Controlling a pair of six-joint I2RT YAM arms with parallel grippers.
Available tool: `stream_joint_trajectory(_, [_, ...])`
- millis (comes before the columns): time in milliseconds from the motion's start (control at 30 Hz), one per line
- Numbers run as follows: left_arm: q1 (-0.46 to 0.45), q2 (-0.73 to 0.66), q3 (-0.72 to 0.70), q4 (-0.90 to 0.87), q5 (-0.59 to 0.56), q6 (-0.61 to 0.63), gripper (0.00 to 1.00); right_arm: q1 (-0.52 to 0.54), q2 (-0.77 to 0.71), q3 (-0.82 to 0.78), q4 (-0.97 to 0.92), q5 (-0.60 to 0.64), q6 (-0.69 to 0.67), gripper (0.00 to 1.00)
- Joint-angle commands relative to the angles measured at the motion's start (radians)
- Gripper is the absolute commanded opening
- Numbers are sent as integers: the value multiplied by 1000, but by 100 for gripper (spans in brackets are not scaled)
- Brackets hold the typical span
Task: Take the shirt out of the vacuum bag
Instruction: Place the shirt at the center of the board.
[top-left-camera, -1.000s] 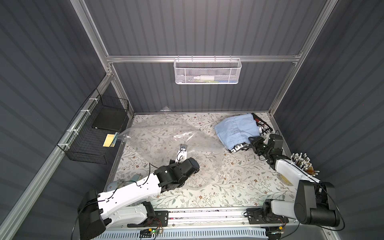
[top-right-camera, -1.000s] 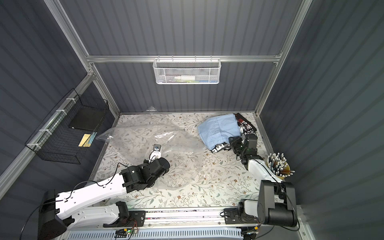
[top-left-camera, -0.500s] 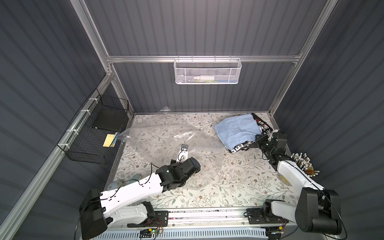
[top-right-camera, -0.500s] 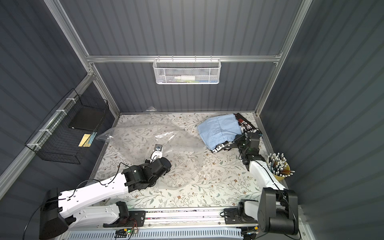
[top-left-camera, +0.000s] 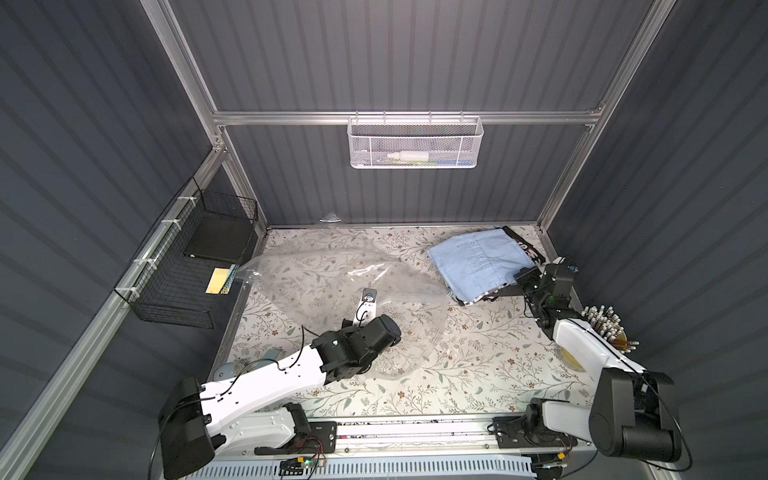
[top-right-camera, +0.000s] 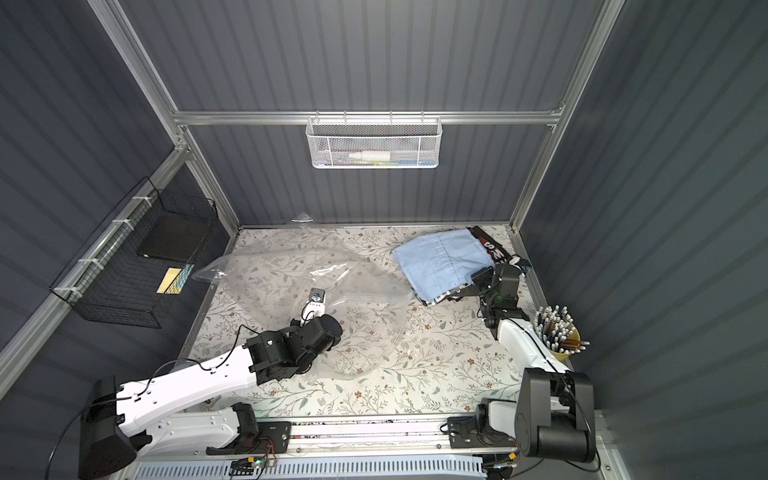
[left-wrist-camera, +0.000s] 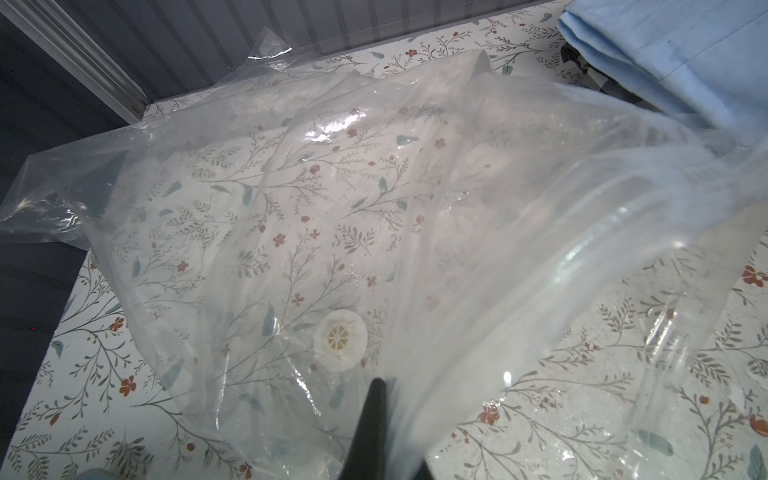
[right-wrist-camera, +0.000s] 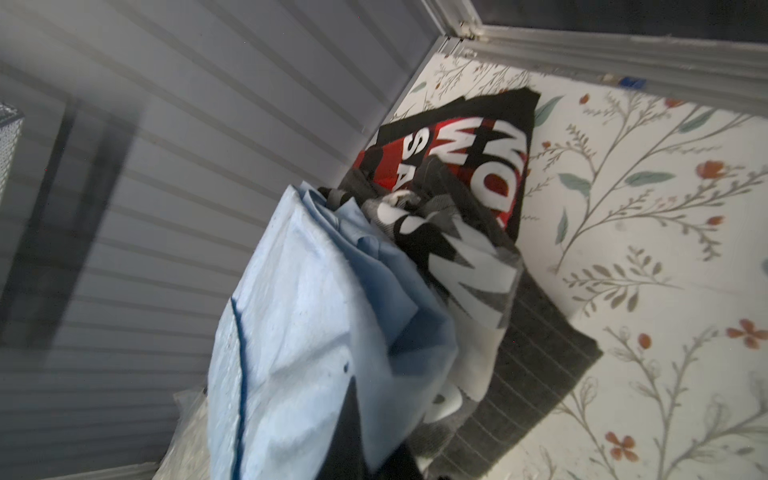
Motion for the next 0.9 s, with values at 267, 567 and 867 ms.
stream_joint_trajectory(267, [8, -9, -10, 16, 22, 21, 0, -9, 107, 36, 62, 202, -62, 0])
stream_joint_trajectory(567, [8, -3, -3, 36, 25, 35, 20, 31, -83, -4, 25, 202, -81, 58])
stream_joint_trajectory(867, [8, -18, 26, 180, 107, 92, 99, 158, -283, 68, -100, 222, -123, 63])
